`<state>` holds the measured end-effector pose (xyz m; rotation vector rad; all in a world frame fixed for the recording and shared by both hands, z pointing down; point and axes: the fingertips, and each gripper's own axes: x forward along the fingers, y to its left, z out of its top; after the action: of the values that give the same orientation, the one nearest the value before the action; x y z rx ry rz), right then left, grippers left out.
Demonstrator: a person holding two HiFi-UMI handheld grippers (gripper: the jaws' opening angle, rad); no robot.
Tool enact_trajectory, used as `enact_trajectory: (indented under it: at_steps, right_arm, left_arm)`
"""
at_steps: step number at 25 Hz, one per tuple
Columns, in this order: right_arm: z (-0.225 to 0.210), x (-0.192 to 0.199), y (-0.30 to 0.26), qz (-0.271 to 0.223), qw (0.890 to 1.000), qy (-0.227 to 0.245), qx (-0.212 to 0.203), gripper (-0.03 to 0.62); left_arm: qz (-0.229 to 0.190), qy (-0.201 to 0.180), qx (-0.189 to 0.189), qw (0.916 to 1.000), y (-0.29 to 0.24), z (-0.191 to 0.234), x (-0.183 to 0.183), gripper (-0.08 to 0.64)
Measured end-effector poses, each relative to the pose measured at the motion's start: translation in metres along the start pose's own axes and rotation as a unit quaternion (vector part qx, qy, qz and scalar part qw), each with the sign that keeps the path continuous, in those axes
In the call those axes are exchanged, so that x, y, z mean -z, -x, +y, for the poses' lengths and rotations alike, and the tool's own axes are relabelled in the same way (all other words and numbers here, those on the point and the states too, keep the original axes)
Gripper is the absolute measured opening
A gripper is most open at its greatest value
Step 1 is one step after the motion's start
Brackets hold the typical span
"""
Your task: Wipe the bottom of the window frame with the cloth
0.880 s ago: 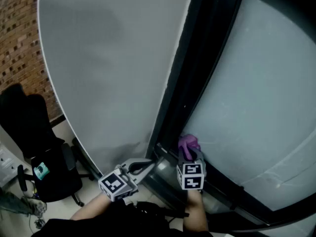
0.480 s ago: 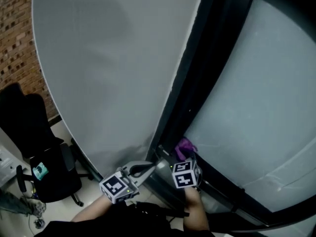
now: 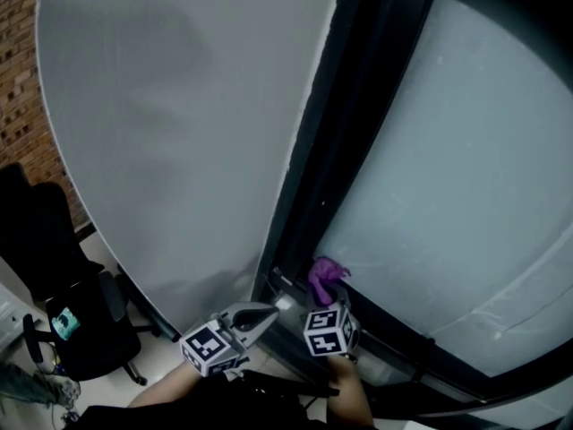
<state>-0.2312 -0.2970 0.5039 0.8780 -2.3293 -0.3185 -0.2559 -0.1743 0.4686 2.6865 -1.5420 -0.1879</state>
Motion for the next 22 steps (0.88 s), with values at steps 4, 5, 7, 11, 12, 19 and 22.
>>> enact_trajectory:
  at_steps: [4,5,7,11,12,19,22]
  right_arm:
    - [-0.004,0.007,0.01,0.01,1.0,-0.005,0.01,0.066]
    - [-0.004,0.008,0.013,0.014,1.0,-0.002,0.014,0.066]
    - [-0.007,0.009,0.017,0.016,1.0,0.004,0.023,0.066]
    - [-0.013,0.015,0.025,0.016,0.999,-0.007,0.029,0.066]
    - [-0.015,0.019,0.027,0.017,0.999,-0.017,0.03,0.066]
    - [-0.036,0.042,0.048,0.013,0.995,-0.093,0.04,0.066]
    - [-0.043,0.049,0.057,0.016,0.993,-0.105,0.05,0.066]
  left_arm:
    - [-0.005,-0.003,0.005,1.0,0.0,-0.006,-0.009,0.002]
    - [-0.005,-0.003,0.008,0.9999,0.0,-0.007,-0.009,0.002]
    - [-0.004,-0.002,0.015,0.9999,-0.001,-0.009,-0.007,0.002]
    - [0.0,-0.001,0.022,0.9998,-0.005,-0.011,-0.005,0.002]
    - [0.001,0.0,0.024,0.9997,-0.007,-0.011,-0.005,0.003]
    - [0.007,0.001,0.056,0.9984,-0.024,-0.025,0.0,0.002]
    - [0.009,0.002,0.072,0.9974,-0.032,-0.033,0.001,0.003]
